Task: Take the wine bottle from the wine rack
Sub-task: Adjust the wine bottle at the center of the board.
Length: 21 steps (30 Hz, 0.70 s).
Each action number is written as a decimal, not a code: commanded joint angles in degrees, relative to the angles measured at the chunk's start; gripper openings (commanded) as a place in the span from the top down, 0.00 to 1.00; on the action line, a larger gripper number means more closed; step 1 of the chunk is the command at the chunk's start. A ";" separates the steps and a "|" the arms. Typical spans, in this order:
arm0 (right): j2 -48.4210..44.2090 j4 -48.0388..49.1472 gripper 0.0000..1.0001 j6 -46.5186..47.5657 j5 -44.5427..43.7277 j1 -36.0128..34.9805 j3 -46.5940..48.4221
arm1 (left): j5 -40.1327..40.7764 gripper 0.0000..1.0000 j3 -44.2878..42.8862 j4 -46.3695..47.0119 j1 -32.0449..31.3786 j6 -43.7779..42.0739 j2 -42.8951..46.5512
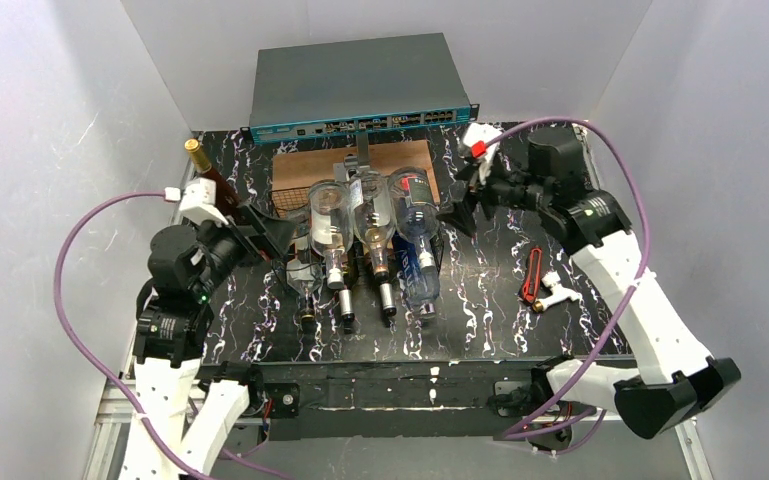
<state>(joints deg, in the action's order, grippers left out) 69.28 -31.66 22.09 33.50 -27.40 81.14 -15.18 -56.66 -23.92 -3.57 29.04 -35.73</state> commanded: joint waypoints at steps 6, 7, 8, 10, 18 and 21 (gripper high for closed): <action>-8.97 -7.76 0.02 -2.64 -10.31 12.85 -10.19 | 6.67 0.02 -0.39 -14.41 -15.12 7.82 1.27; -10.11 -7.31 0.02 -3.85 -10.39 13.85 -11.80 | 8.10 0.02 -0.35 -15.47 -16.03 7.96 1.43; -11.12 -6.92 0.02 -4.90 -10.25 14.66 -13.22 | 9.76 0.02 -0.44 -17.05 -16.84 8.01 1.34; -12.56 -6.30 0.02 -6.30 -9.96 15.32 -15.18 | 10.92 0.02 -0.68 -18.33 -18.40 8.00 -0.12; -12.97 -2.94 0.02 -7.24 -5.60 20.99 -17.82 | 33.74 0.02 -7.25 -24.78 -35.40 11.25 -12.95; -12.10 -1.32 0.02 -7.31 -2.80 23.42 -19.61 | 41.85 0.02 -7.26 -25.39 -42.97 15.72 -18.37</action>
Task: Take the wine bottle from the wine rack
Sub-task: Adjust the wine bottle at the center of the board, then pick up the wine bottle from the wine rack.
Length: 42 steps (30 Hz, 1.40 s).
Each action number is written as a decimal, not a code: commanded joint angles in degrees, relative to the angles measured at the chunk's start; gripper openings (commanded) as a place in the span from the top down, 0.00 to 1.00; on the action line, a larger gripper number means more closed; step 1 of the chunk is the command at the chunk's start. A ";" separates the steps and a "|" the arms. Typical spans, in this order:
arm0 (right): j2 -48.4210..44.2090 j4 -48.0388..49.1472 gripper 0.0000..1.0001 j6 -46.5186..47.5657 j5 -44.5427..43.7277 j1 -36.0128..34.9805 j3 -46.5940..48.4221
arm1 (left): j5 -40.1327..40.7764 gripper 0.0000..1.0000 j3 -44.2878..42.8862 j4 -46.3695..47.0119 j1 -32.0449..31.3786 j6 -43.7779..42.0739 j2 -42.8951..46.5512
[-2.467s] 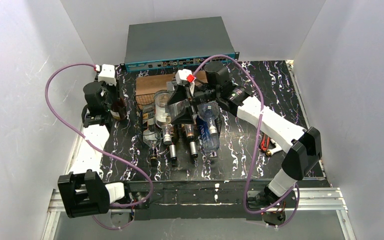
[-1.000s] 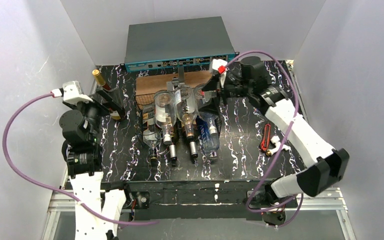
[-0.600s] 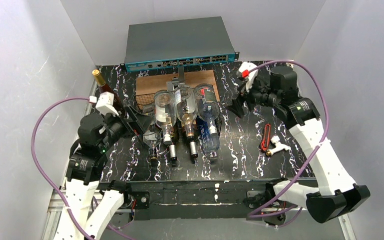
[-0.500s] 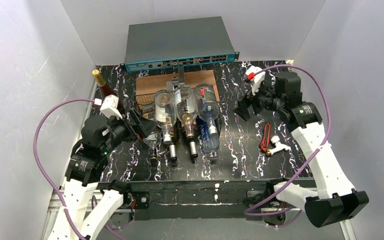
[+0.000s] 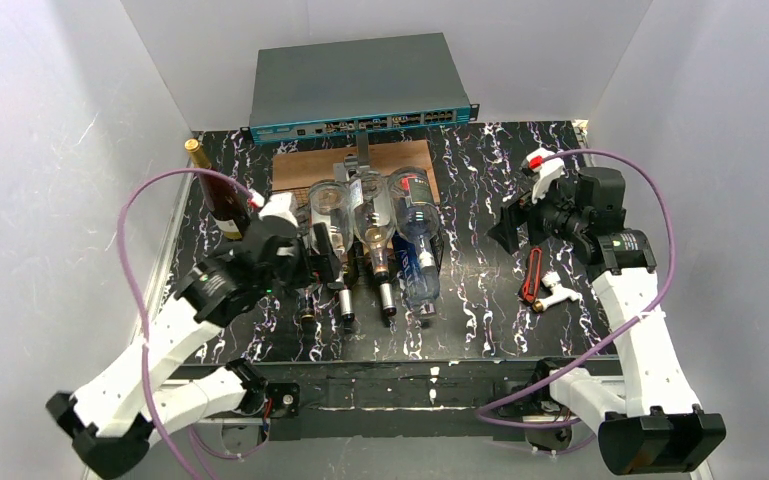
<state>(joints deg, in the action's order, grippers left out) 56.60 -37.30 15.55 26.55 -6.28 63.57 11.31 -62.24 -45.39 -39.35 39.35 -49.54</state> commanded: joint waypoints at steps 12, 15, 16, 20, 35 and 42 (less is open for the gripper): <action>-0.54 9.13 0.02 -0.96 10.91 5.52 -8.84 | 23.42 0.03 2.63 5.38 -11.66 9.38 -11.77; -0.98 9.55 0.02 -0.88 11.07 5.76 -9.61 | 24.74 0.05 3.72 9.84 -11.63 7.43 -13.21; -1.19 9.61 0.02 -0.87 11.13 5.76 -9.80 | 25.34 0.05 3.99 10.62 -11.68 7.00 -13.85; -2.17 10.21 0.02 -0.90 11.98 5.76 -10.99 | 26.65 0.09 5.09 12.31 -11.70 6.33 -15.69; -2.99 10.67 0.02 -1.14 13.77 7.95 -11.95 | 28.90 0.42 8.86 17.98 -10.36 3.25 -18.68; -3.07 10.71 0.02 -1.12 14.09 8.26 -12.24 | 28.28 0.47 9.44 19.71 -9.81 3.28 -19.97</action>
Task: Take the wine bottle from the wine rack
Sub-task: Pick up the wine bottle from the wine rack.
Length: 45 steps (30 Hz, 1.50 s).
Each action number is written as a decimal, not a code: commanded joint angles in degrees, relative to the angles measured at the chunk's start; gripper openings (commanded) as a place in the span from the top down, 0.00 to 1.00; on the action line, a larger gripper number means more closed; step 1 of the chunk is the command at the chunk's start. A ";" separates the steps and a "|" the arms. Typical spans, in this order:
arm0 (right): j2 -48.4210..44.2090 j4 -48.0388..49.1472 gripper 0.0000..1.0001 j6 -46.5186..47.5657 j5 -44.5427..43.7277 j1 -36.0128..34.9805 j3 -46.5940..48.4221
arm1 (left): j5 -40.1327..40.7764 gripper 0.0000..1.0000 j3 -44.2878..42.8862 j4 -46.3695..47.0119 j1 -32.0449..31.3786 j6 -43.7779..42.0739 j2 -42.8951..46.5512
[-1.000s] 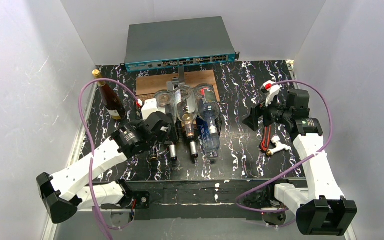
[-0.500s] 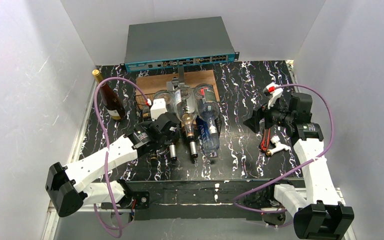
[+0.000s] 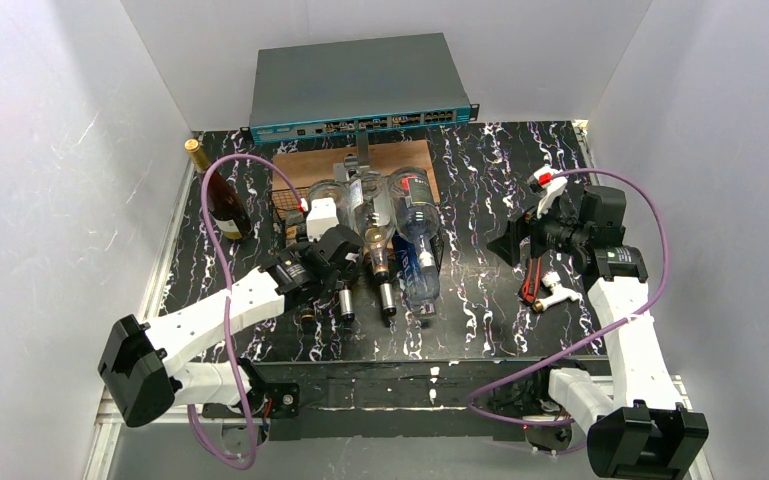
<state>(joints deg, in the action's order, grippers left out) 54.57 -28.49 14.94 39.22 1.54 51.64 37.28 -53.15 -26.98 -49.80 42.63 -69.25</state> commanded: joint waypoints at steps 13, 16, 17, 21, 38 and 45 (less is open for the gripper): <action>-1.13 2.03 0.02 -0.50 1.71 0.72 -0.57 | 1.64 0.58 1.69 2.76 1.33 0.27 -0.16; -1.22 1.95 0.02 -0.52 1.74 0.74 -0.62 | 1.28 0.67 1.95 2.75 1.46 0.39 0.08; -1.27 1.95 0.02 -0.47 1.81 0.74 -0.65 | 1.16 0.73 1.91 2.66 1.53 0.36 0.23; -1.32 1.95 0.02 -0.44 1.91 0.83 -0.57 | 1.04 0.97 1.89 2.21 1.48 0.00 1.53; -1.40 1.89 0.02 -0.52 1.99 1.03 -0.66 | 3.79 1.00 -0.54 0.27 1.44 -8.66 11.49; -1.44 1.87 0.02 -0.52 2.08 1.18 -0.66 | 3.19 1.00 -1.34 -0.61 1.39 -12.33 15.16</action>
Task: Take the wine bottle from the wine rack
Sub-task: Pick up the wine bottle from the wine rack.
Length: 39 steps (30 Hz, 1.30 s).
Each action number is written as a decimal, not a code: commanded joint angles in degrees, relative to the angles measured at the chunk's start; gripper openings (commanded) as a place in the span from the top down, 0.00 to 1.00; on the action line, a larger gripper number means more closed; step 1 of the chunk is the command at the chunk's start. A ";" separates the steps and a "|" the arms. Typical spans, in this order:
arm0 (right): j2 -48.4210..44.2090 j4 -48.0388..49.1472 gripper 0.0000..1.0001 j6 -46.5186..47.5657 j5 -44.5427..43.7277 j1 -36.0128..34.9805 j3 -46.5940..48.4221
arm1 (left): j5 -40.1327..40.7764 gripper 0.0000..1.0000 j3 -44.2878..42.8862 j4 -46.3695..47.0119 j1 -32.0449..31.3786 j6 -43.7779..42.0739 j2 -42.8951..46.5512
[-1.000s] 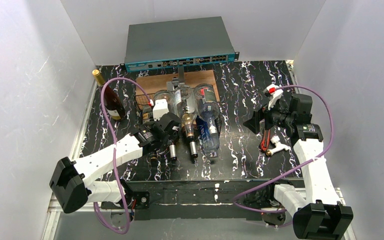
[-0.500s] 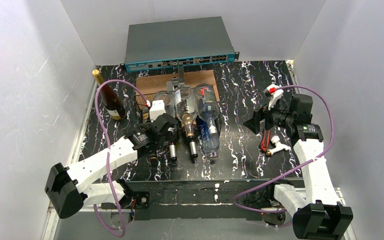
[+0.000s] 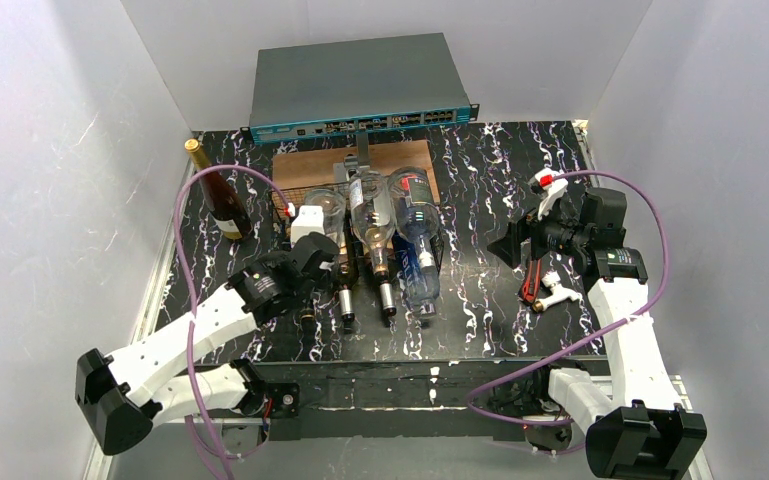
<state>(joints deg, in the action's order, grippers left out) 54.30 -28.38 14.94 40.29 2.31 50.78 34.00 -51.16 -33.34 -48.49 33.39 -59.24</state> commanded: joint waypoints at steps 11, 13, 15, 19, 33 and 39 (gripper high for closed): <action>-1.14 1.67 0.02 -0.53 1.06 0.51 0.19 | 3.47 1.00 -4.19 3.69 0.09 -6.19 10.55; -1.16 1.66 0.02 -0.53 1.06 0.51 0.19 | 2.71 1.00 -4.57 3.03 0.15 -6.59 11.58; -1.15 1.58 0.01 -0.53 1.10 0.51 0.19 | 1.88 1.00 -5.04 2.33 0.14 -6.91 12.75; -1.08 1.47 0.02 -0.52 1.08 0.51 0.19 | -0.20 1.00 -6.45 0.95 0.13 -7.42 14.48; -1.17 1.14 0.02 -0.53 1.32 0.59 0.35 | -5.65 1.00 -8.20 -0.94 0.09 -6.26 17.09; -1.04 1.05 0.02 -0.53 1.83 0.59 0.45 | -8.13 1.00 -9.83 -0.58 0.10 -6.17 17.74</action>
<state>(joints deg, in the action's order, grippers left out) 54.30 -28.42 14.94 40.64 2.61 50.78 24.05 -54.48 -43.13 -48.47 27.16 -44.73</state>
